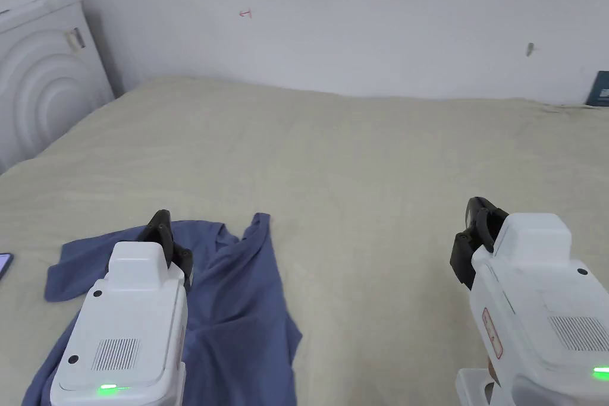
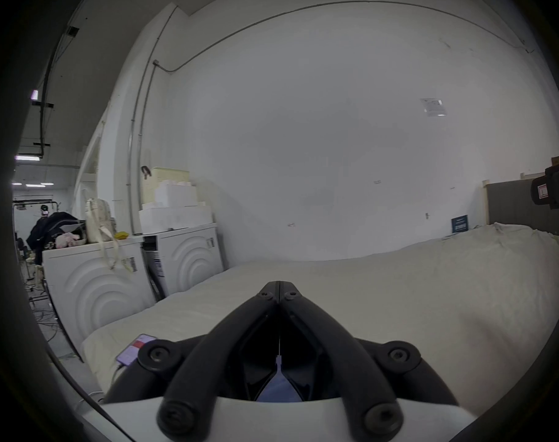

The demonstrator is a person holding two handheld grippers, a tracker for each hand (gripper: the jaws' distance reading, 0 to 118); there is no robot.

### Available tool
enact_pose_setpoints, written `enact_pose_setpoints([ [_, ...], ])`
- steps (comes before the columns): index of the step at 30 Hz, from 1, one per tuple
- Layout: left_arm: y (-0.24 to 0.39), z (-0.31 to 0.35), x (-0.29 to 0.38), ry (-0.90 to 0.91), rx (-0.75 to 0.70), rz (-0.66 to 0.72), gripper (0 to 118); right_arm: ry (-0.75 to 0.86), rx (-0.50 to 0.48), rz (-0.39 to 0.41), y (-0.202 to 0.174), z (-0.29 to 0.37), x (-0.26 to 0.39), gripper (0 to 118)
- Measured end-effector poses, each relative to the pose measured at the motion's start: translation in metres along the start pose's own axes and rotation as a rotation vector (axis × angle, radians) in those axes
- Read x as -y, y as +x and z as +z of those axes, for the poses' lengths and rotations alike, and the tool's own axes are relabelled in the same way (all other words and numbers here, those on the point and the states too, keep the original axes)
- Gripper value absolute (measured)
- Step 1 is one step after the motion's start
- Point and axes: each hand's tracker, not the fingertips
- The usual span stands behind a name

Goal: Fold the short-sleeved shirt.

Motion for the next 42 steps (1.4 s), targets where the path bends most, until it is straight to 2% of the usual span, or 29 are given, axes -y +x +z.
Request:
enact_pose_setpoints([
  [13,-0.094,0.041,0.013,-0.046,-0.205,-0.023,0,-0.016,-0.208,0.008,-0.094,-0.023,0.004,0],
  [23,-0.124,0.051,0.020,-0.087,-0.262,-0.021,0,-0.031,-0.273,0.022,-0.125,-0.028,0.009,0],
  [30,-0.138,0.032,0.024,-0.210,-0.175,0.059,0,-0.039,-0.271,0.031,-0.123,-0.031,0.010,0],
  [38,-0.135,-0.029,0.041,-0.482,-0.016,0.156,1,-0.050,-0.244,0.044,-0.111,-0.039,0.011,0],
  [42,-0.131,-0.062,0.057,-0.623,0.103,0.287,10,-0.059,-0.224,0.046,-0.101,-0.042,0.012,0],
])
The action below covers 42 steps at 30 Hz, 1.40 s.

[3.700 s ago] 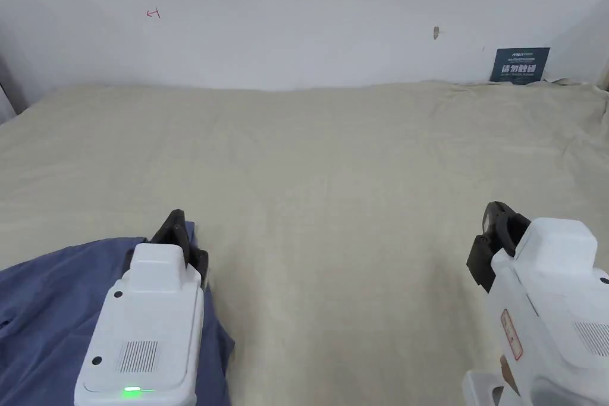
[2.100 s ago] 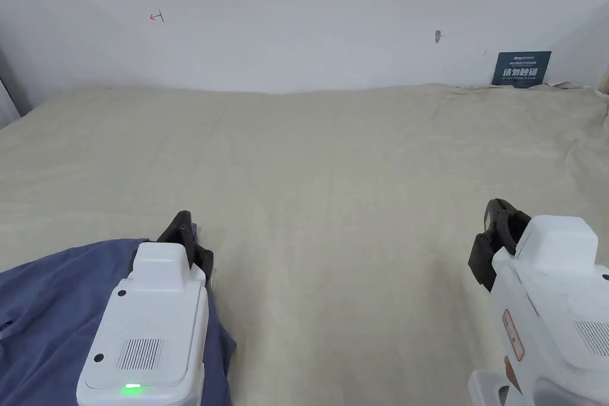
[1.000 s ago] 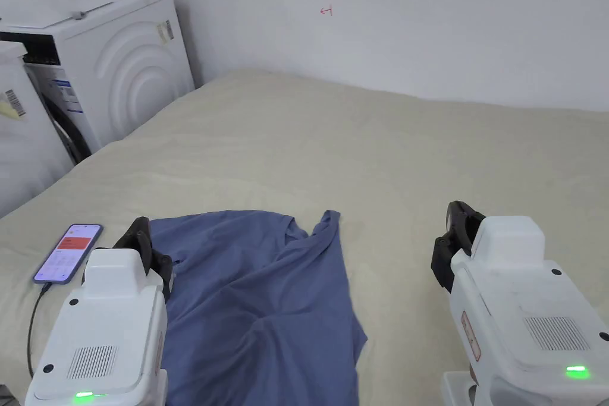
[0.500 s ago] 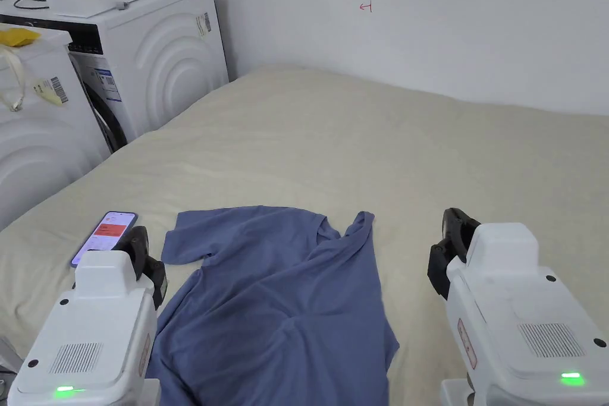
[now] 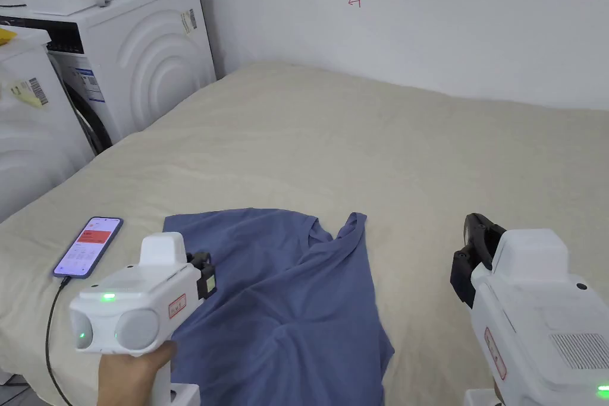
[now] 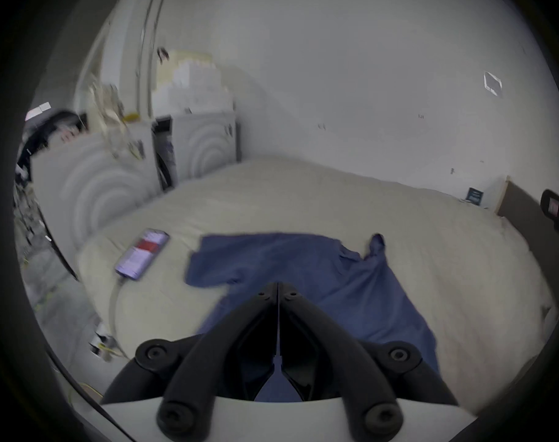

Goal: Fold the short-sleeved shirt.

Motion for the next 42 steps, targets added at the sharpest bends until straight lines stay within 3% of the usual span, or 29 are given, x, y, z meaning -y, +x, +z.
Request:
enact_pose_setpoints([
  [4,0.008,-0.042,-0.001,-0.152,0.026,0.030,23,-0.009,0.022,-0.003,0.012,0.002,0.003,0],
  [5,0.011,-0.052,0.001,-0.188,0.016,0.016,35,-0.012,0.027,-0.005,0.015,0.002,0.004,0],
  [7,0.017,-0.072,0.004,-0.261,-0.005,0.012,73,-0.017,0.038,-0.006,0.020,0.003,0.005,0],
  [9,0.026,-0.087,0.009,-0.320,-0.026,0.001,98,-0.023,0.049,-0.005,0.026,0.004,0.006,0],
  [18,0.032,-0.145,0.031,-0.503,-0.091,-0.064,100,-0.055,0.092,-0.001,0.046,0.007,0.015,0],
  [20,0.037,-0.149,0.035,-0.553,-0.105,-0.070,97,-0.063,0.098,-0.007,0.051,0.008,0.017,0],
  [21,0.038,-0.152,0.036,-0.572,-0.105,-0.066,91,-0.067,0.102,-0.010,0.053,0.008,0.018,0],
  [22,0.039,-0.154,0.037,-0.596,-0.094,-0.061,75,-0.069,0.106,-0.013,0.055,0.010,0.020,0],
  [24,0.044,-0.147,0.038,-0.580,-0.110,-0.067,71,-0.071,0.113,-0.016,0.058,0.011,0.021,0],
  [27,0.045,-0.145,0.033,-0.590,-0.086,-0.061,37,-0.075,0.119,-0.020,0.064,0.013,0.022,0],
  [29,0.044,-0.145,0.034,-0.585,-0.075,-0.064,1,-0.078,0.121,-0.023,0.068,0.015,0.021,0],
  [34,0.048,-0.116,0.038,-0.480,-0.023,-0.091,0,-0.068,0.133,-0.037,0.077,0.023,0.017,0],
  [38,0.043,-0.094,0.017,-0.385,0.043,-0.026,0,-0.056,0.147,-0.032,0.087,0.031,0.012,0],
  [42,0.062,-0.073,-0.011,-0.329,0.078,-0.079,0,-0.040,0.168,-0.031,0.099,0.043,0.007,0],
])
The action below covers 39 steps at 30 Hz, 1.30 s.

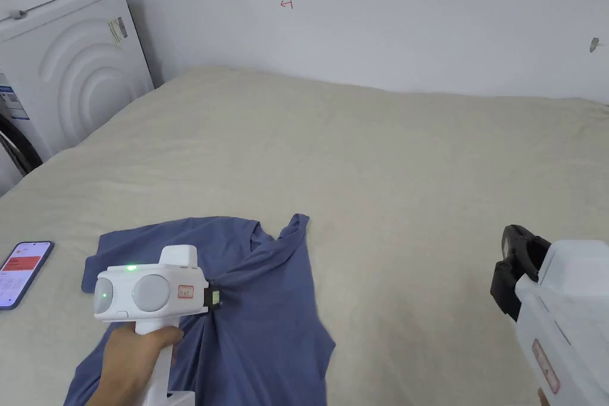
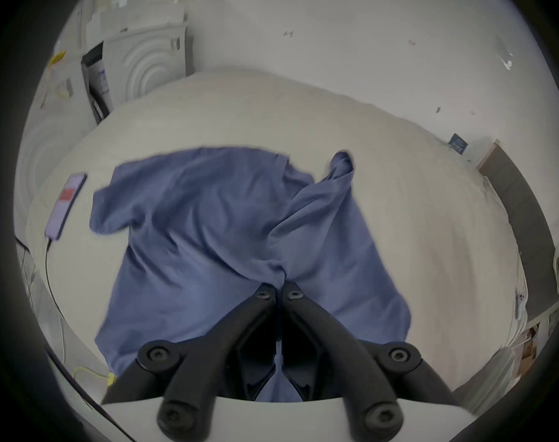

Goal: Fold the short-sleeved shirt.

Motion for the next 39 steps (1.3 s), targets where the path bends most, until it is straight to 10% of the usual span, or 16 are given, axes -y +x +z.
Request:
enact_pose_setpoints([
  [23,0.256,0.061,-0.128,0.237,0.403,-0.383,0,0.061,0.239,-0.009,0.101,0.060,-0.012,0],
  [39,0.392,0.000,-0.087,0.086,0.585,-0.528,0,0.041,0.405,-0.016,0.153,0.097,-0.006,0],
])
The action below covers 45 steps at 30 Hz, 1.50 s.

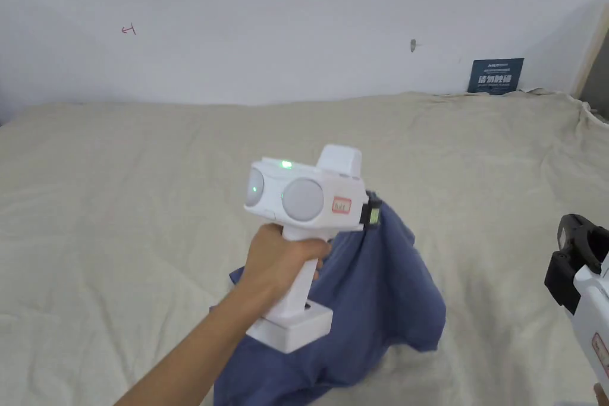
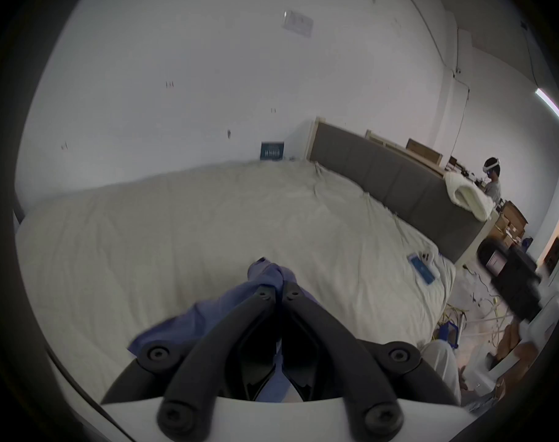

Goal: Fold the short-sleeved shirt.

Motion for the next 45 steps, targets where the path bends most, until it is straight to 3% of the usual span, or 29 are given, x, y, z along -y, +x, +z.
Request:
enact_pose_setpoints([
  [8,-0.009,-0.084,0.096,-0.285,-0.065,0.043,0,-0.031,0.007,-0.003,0.005,-0.003,0.010,0],
  [14,-0.025,-0.117,0.132,-0.424,-0.132,0.073,0,-0.054,-0.002,-0.002,0.000,0.001,0.016,0],
  [21,-0.026,-0.112,0.133,-0.425,-0.130,0.081,1,-0.078,-0.008,0.005,-0.002,0.004,0.020,0],
  [23,-0.024,-0.106,0.128,-0.409,-0.137,0.073,20,-0.077,-0.011,0.004,-0.003,0.003,0.018,0],
  [27,-0.025,-0.087,0.116,-0.353,-0.160,0.118,100,-0.063,-0.018,0.007,-0.005,0.003,0.014,0],
  [28,-0.023,-0.077,0.111,-0.325,-0.165,0.113,110,-0.058,-0.020,0.008,-0.005,0.003,0.012,0],
  [29,-0.022,-0.068,0.106,-0.284,-0.170,0.108,115,-0.054,-0.022,0.008,-0.006,0.003,0.012,0],
  [38,-0.021,0.034,0.072,0.060,-0.215,0.067,115,-0.012,-0.050,0.008,-0.016,0.005,-0.004,0],
  [45,-0.028,0.096,0.086,0.313,-0.373,0.037,114,0.016,-0.076,0.006,-0.025,0.003,-0.008,0],
])
